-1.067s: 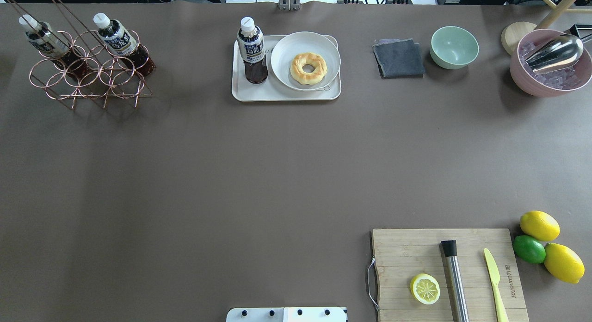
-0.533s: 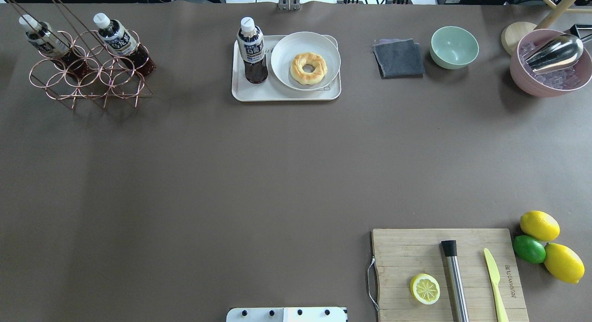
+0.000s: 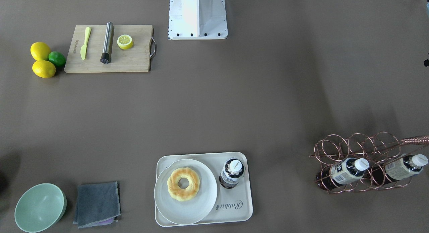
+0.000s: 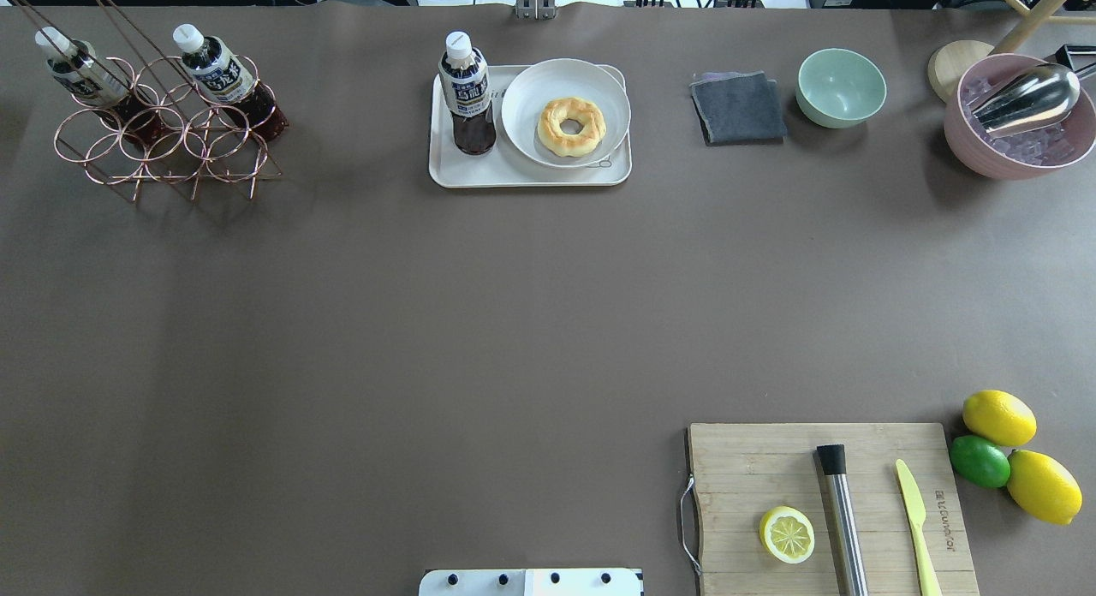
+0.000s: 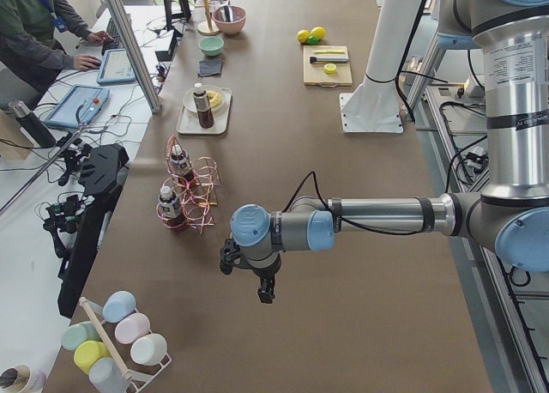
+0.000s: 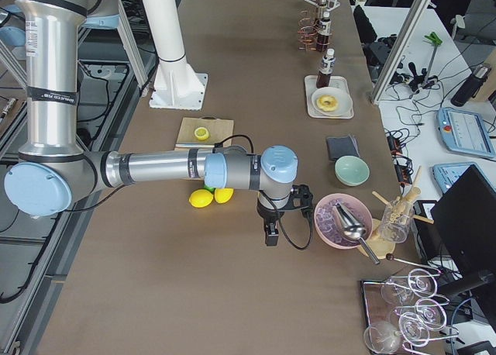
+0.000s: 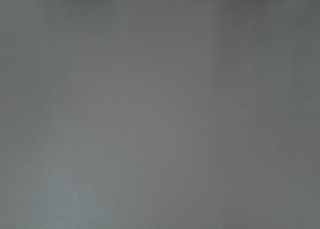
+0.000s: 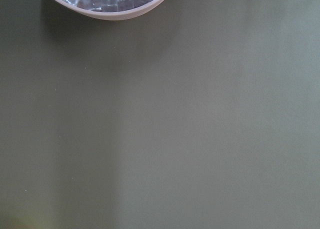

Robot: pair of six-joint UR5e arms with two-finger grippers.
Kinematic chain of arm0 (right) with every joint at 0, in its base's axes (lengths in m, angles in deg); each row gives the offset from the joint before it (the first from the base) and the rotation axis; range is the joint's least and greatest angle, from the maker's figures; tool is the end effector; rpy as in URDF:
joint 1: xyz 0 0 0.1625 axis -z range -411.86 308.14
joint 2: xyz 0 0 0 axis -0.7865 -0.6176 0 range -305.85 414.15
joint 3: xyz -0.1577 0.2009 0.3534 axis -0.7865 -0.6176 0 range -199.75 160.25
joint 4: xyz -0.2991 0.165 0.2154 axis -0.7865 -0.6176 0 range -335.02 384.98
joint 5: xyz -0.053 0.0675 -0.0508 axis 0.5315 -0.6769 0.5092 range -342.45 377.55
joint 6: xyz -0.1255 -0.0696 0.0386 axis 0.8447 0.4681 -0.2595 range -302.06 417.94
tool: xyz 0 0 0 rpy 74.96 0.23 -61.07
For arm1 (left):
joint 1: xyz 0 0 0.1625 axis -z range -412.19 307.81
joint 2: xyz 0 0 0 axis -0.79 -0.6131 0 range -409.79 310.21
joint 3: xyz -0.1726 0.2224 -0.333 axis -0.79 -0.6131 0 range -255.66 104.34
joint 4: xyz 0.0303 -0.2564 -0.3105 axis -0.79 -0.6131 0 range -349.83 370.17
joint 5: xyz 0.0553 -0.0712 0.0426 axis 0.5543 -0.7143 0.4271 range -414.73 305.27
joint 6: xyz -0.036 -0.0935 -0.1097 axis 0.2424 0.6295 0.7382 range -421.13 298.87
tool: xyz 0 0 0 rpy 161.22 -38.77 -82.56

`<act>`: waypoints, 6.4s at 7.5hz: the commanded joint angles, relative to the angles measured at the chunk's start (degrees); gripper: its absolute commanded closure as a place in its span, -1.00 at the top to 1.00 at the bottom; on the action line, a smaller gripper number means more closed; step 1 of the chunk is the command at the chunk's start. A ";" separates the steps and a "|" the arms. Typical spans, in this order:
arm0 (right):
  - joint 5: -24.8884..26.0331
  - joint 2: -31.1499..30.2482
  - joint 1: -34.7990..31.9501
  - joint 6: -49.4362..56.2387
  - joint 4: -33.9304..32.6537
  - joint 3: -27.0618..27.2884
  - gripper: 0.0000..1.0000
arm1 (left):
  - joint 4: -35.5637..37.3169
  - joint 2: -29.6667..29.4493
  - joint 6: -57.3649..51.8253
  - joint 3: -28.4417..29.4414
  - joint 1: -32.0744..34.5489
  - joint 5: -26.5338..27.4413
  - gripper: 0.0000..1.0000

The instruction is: Place tea on tray

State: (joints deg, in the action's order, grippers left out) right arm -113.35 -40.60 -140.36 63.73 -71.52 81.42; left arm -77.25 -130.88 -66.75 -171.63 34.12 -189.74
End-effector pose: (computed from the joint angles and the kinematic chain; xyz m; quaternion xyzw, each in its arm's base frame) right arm 0.0244 -0.4430 0.6669 0.0123 -0.3492 -0.0593 0.9351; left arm -0.0022 -0.4033 0.7271 -0.0381 0.3831 0.0566 0.9212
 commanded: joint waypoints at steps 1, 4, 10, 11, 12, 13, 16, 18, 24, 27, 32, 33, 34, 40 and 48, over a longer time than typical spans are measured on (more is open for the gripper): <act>0.03 0.00 0.00 0.01 0.00 0.00 1.00 | 0.06 -0.12 0.00 -0.01 0.00 0.01 0.97; -0.06 -0.09 0.09 0.01 0.00 -0.18 1.00 | -0.03 -0.21 0.00 -0.01 0.00 -0.08 0.97; -4.19 0.00 1.76 0.62 0.00 -2.73 1.00 | -1.70 -0.47 0.00 -0.54 -0.27 1.31 0.97; -4.10 0.18 1.76 0.45 0.26 -2.29 1.00 | -1.70 -0.56 0.00 -0.71 -0.27 4.02 0.97; -3.92 0.61 1.76 0.19 1.05 -2.38 1.00 | -1.70 -0.56 0.00 -0.80 -0.27 4.22 0.97; -3.84 0.62 1.76 0.27 1.05 -2.73 1.00 | -1.70 -0.73 0.00 -0.62 -0.18 4.23 0.97; -3.83 0.79 1.85 0.10 1.05 -2.73 1.00 | -1.61 -1.09 0.09 -0.71 -0.27 4.14 0.97; -3.84 0.88 1.85 0.10 1.14 -2.55 1.00 | -1.61 -1.00 0.09 -0.45 -0.27 4.14 0.97; -3.92 1.14 2.29 0.27 1.14 -2.38 1.00 | -1.61 -0.30 0.00 -0.62 -0.27 4.14 0.97; -3.83 1.14 2.29 0.27 1.14 -2.38 1.00 | -1.61 -0.29 0.00 -0.45 -0.35 3.96 0.97; -3.83 1.14 2.29 0.27 1.14 -2.38 1.00 | -1.44 -0.29 0.00 -0.36 -0.35 3.88 0.97; -3.83 1.14 2.29 0.27 1.14 -2.38 1.00 | -1.44 -0.29 0.00 -0.44 -0.35 3.88 0.97; -3.83 1.23 2.29 0.27 1.14 -2.29 1.00 | -1.44 -0.21 0.00 -0.36 -0.35 3.88 0.97; -3.92 1.32 2.37 0.27 1.14 -2.20 1.00 | -1.26 -0.21 0.00 -0.36 -0.35 3.88 0.97; 1.59 1.50 2.64 0.27 1.06 -2.73 1.00 | -1.35 -0.29 0.00 -0.62 -0.35 3.70 0.97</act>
State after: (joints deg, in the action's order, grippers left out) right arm -115.66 -39.07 -137.73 64.01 -70.38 79.02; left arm -78.53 -131.12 -66.75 -172.14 33.76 -185.98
